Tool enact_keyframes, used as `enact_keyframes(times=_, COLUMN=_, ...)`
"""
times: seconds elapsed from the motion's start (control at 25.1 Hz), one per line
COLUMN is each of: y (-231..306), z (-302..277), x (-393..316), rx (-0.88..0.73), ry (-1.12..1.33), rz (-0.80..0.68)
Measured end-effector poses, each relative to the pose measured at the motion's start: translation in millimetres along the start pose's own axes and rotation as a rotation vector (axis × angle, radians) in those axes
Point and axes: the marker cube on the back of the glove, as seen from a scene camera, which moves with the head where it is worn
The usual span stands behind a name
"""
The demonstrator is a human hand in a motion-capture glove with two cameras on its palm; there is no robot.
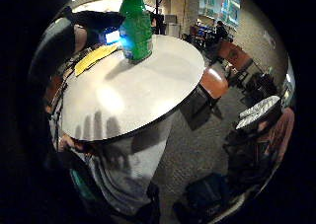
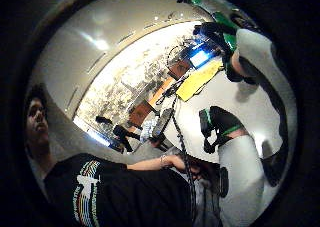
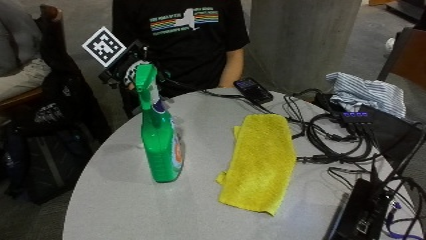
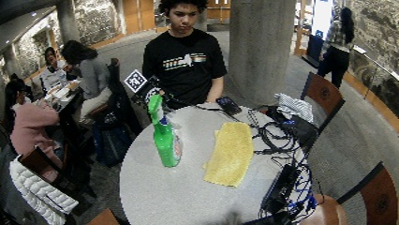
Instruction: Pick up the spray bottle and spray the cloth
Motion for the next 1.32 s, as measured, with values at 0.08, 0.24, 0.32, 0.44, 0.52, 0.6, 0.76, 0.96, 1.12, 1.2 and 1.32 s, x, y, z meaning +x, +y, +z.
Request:
enact_keyframes(times=0.08, y=6.9, z=-3.2, x=-4.4, rx=-0.073, ry=0.001, rz=0.091)
enact_keyframes(times=0.24, y=6.9, z=-4.3, x=-4.2, rx=-0.036, ry=0.004, rz=0.065)
enact_keyframes(times=0.32, y=2.3, z=-2.9, x=-2.1, rx=0.021, ry=0.005, rz=0.027)
enact_keyframes(times=0.44, y=-2.7, z=0.6, x=-0.8, rx=0.078, ry=0.006, rz=0.016)
enact_keyframes(times=0.52, y=-3.8, z=2.7, x=0.3, rx=0.102, ry=0.005, rz=-0.009)
enact_keyframes(times=0.6, y=-2.1, z=2.3, x=0.5, rx=0.093, ry=0.001, rz=-0.011)
enact_keyframes(times=0.76, y=6.5, z=-3.0, x=-1.3, rx=0.004, ry=-0.065, rz=0.082)
enact_keyframes(times=0.96, y=-10.5, z=3.0, x=5.0, rx=0.189, ry=-0.297, rz=0.119)
enact_keyframes(times=1.12, y=-11.3, z=3.2, x=9.6, rx=0.245, ry=-0.534, rz=0.179)
enact_keyframes(times=1.2, y=-11.0, z=3.1, x=12.1, rx=0.277, ry=-0.636, rz=0.228)
enact_keyframes(times=1.32, y=-7.5, z=4.0, x=15.9, rx=0.310, ry=-0.750, rz=0.289)
